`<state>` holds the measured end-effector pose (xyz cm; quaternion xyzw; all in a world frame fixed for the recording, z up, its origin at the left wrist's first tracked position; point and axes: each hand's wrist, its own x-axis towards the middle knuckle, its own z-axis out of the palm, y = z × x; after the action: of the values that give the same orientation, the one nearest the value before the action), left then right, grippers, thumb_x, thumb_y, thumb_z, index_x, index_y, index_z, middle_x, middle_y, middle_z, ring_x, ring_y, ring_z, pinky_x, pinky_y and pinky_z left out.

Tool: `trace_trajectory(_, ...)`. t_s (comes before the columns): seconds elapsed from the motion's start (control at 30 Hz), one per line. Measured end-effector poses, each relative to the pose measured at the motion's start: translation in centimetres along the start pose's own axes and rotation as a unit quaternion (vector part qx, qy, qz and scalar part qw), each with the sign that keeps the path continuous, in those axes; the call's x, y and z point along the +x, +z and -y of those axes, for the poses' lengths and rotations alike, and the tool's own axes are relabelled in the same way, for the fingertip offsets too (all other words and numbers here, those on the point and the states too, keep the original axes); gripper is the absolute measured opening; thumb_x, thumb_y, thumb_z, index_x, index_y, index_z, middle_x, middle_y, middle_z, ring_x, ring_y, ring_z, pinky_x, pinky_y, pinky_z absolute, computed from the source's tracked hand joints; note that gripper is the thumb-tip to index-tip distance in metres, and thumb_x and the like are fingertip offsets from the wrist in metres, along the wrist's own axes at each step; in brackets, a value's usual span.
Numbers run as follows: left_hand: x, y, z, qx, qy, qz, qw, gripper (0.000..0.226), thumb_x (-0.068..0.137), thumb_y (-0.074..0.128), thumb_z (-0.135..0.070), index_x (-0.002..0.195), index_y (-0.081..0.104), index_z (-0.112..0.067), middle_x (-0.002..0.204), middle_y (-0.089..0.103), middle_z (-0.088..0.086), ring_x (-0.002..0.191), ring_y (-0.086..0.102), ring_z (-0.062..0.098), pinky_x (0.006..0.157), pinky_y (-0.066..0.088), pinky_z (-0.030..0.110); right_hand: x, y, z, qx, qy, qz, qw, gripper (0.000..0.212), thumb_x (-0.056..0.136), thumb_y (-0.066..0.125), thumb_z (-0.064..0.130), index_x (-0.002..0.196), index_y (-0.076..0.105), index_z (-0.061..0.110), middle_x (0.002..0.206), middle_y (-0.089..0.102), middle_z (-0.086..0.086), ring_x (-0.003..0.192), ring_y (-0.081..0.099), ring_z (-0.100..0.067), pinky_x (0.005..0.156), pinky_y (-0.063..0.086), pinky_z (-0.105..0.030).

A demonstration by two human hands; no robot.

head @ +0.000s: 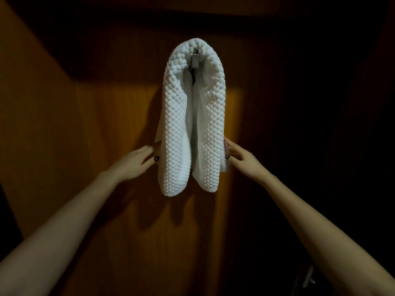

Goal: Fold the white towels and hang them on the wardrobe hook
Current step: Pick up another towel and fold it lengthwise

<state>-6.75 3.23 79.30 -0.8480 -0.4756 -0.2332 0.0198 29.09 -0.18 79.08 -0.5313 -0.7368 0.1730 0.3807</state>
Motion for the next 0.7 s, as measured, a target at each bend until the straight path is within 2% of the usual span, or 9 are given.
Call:
trace_trajectory(0.07, -2.5, 0.1, -0.1, 0.013, 0.004, -0.016, 1.000, 0.051, 0.098, 0.044, -0.037, 0.145, 0.034, -0.021, 0.144, 0.042, -0.001, 0.129, 0.042, 0.017, 0.102, 0.039, 0.033, -2.0, 0.2, 0.2, 0.005, 0.025, -0.002, 1.000, 0.063, 0.097, 0.050, 0.018, 0.151, 0.025, 0.040, 0.150, 0.042, 0.004, 0.134, 0.042, -0.014, 0.102, 0.037, -0.022)
trace_trajectory(0.1, -3.8, 0.1, -0.4, 0.024, 0.008, -0.018, 1.000, 0.057, 0.097, 0.044, -0.041, 0.149, 0.027, -0.024, 0.151, 0.033, -0.003, 0.135, 0.036, 0.016, 0.108, 0.036, 0.035, -3.3, 0.5, 0.3, 0.005, 0.042, -0.004, 0.999, 0.064, 0.097, 0.051, 0.021, 0.152, 0.023, 0.040, 0.150, 0.043, 0.001, 0.134, 0.042, -0.018, 0.105, 0.038, -0.030)
trace_trajectory(0.2, -7.7, 0.0, -2.2, 0.049, 0.029, 0.002, 0.998, 0.062, 0.096, 0.045, -0.044, 0.150, 0.021, -0.028, 0.154, 0.027, -0.005, 0.140, 0.028, 0.016, 0.112, 0.027, 0.033, -8.1, 2.1, 1.1, -0.005, 0.100, -0.006, 0.995, 0.065, 0.097, 0.053, 0.023, 0.153, 0.021, 0.037, 0.152, 0.039, -0.005, 0.135, 0.043, -0.027, 0.105, 0.041, -0.038)
trace_trajectory(0.27, -10.6, 0.7, -3.8, 0.057, 0.047, 0.018, 0.997, 0.062, 0.096, 0.048, -0.043, 0.150, 0.023, -0.026, 0.154, 0.031, -0.001, 0.141, 0.028, 0.018, 0.113, 0.023, 0.033, -12.2, 3.5, 1.8, -0.020, 0.128, 0.002, 0.992, 0.066, 0.098, 0.053, 0.021, 0.154, 0.019, 0.034, 0.154, 0.036, -0.008, 0.135, 0.042, -0.029, 0.105, 0.042, -0.039)
trace_trajectory(0.37, -15.1, 3.1, -6.8, 0.056, 0.050, 0.064, 0.995, 0.062, 0.096, 0.048, -0.044, 0.150, 0.024, -0.025, 0.155, 0.029, 0.000, 0.144, 0.021, 0.020, 0.117, 0.016, 0.036, -19.0, 5.6, 2.6, -0.044, 0.178, 0.042, 0.982, 0.069, 0.098, 0.053, 0.017, 0.155, 0.016, 0.030, 0.155, 0.033, -0.010, 0.136, 0.041, -0.029, 0.102, 0.041, -0.032)
trace_trajectory(0.53, -21.6, 8.9, -13.5, 0.034, 0.072, 0.178, 0.981, 0.062, 0.097, 0.041, -0.050, 0.151, 0.016, -0.033, 0.158, 0.018, -0.005, 0.146, 0.010, 0.018, 0.117, 0.011, 0.044, -31.2, 8.3, 1.9, -0.085, 0.255, 0.097, 0.958, 0.074, 0.097, 0.055, 0.018, 0.155, 0.011, 0.031, 0.161, 0.019, -0.009, 0.146, 0.025, -0.027, 0.115, 0.030, -0.039)
trace_trajectory(0.7, -26.3, 15.4, -20.7, 0.008, 0.138, 0.275, 0.951, 0.060, 0.097, 0.039, -0.049, 0.150, 0.012, -0.038, 0.159, 0.012, -0.005, 0.146, 0.006, 0.020, 0.118, 0.010, 0.047, -43.2, 8.0, -0.8, -0.101, 0.357, 0.132, 0.919, 0.076, 0.097, 0.055, 0.020, 0.156, 0.008, 0.030, 0.159, 0.020, -0.013, 0.143, 0.030, -0.029, 0.112, 0.033, -0.037)
